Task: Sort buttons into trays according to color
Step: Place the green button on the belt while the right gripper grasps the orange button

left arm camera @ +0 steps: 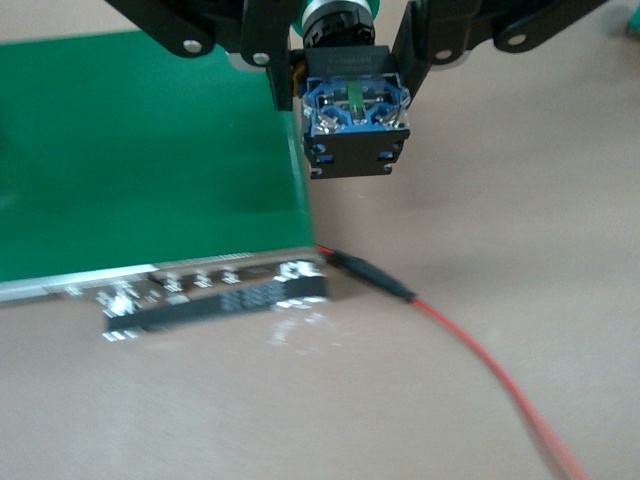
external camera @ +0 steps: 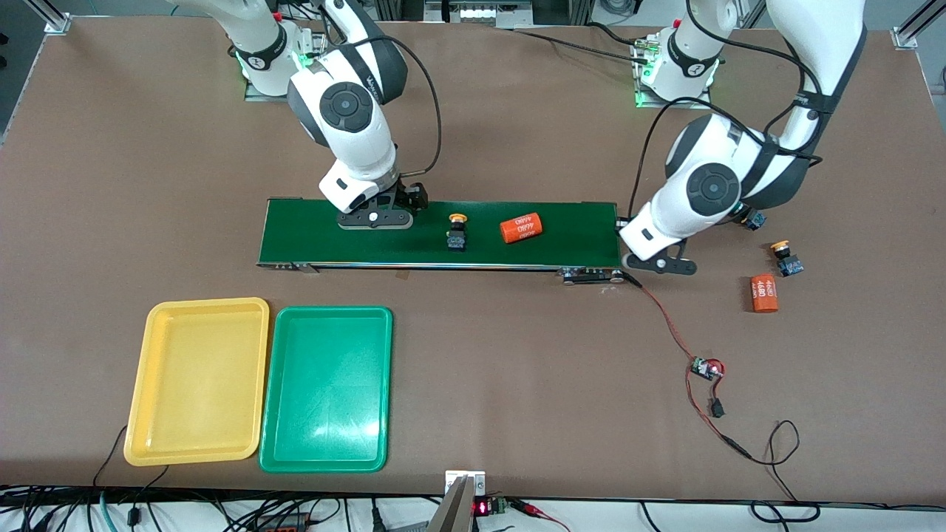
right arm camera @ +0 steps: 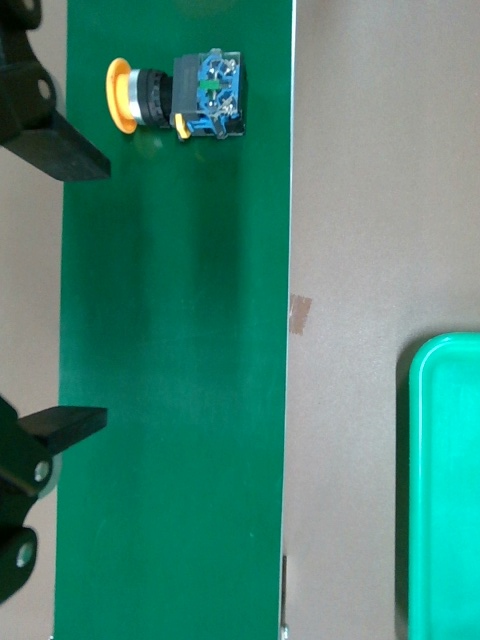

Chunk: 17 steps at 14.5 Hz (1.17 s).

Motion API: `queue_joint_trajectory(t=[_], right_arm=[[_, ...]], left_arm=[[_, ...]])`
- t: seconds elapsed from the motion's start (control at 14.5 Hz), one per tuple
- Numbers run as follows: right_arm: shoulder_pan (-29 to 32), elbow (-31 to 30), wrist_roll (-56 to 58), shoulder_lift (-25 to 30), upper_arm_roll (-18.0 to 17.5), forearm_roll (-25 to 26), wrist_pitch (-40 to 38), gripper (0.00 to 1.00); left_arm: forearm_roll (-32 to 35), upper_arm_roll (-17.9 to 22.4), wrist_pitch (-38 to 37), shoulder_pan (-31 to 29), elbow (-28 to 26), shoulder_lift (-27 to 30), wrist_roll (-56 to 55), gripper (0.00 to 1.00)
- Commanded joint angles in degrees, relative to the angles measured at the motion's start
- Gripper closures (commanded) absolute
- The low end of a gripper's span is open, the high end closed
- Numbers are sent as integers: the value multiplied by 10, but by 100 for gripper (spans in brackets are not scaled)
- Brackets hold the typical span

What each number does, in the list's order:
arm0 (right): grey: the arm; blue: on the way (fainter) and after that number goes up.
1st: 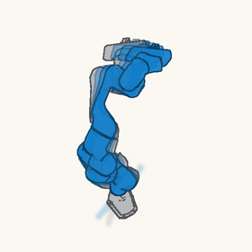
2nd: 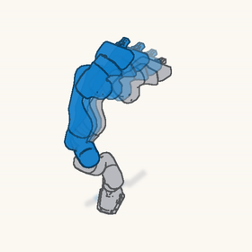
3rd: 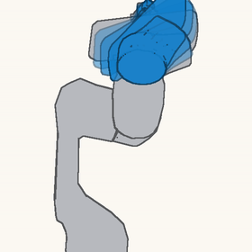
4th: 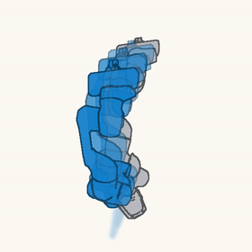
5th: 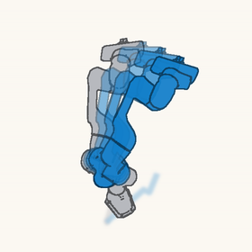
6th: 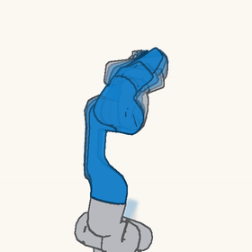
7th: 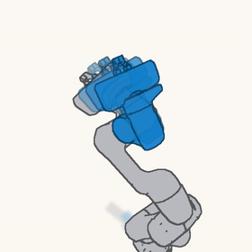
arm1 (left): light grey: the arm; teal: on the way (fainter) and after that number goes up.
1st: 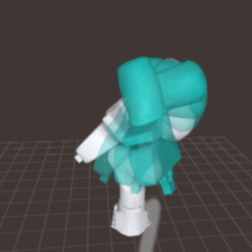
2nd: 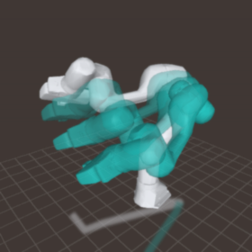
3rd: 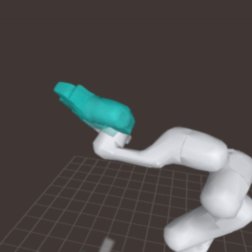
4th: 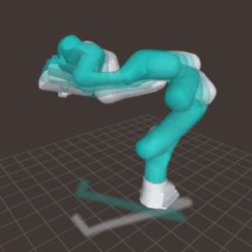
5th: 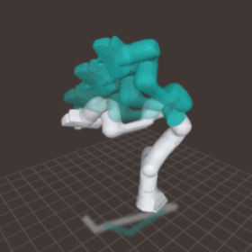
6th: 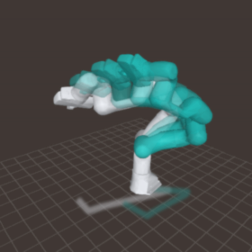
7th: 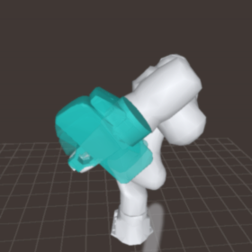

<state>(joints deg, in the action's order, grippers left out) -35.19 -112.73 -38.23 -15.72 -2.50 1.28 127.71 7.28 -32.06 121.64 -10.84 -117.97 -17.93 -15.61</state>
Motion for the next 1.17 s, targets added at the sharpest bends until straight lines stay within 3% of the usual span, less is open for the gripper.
queue_joint_trajectory(t=[0.0,0.28,0.41,0.48,0.55,0.62,0.96,1.1], right_arm=[[-6,14,-31,-8,2,-8,-1,0],[-9,18,-70,-12,2,-15,-1,0],[-10,26,-71,-22,2,-18,-4,0],[-9,26,-72,-29,3,-17,-2,0],[-10,28,-72,-34,2,-17,-1,0],[-11,35,-72,-40,3,-17,-2,0],[-15,48,-70,-54,2,-16,-2,0],[-15,50,-70,-58,2,-12,1,0]], left_arm=[[-26,1,-8,30,9,-8,68,100],[-29,1,18,53,8,-20,65,100],[-28,2,37,67,8,-38,63,94],[-25,2,48,70,8,-43,64,80],[-20,2,55,71,8,-47,64,35],[-23,2,62,70,7,-43,64,0],[-78,7,8,52,8,45,65,0],[-77,24,-39,1,5,59,69,0]])
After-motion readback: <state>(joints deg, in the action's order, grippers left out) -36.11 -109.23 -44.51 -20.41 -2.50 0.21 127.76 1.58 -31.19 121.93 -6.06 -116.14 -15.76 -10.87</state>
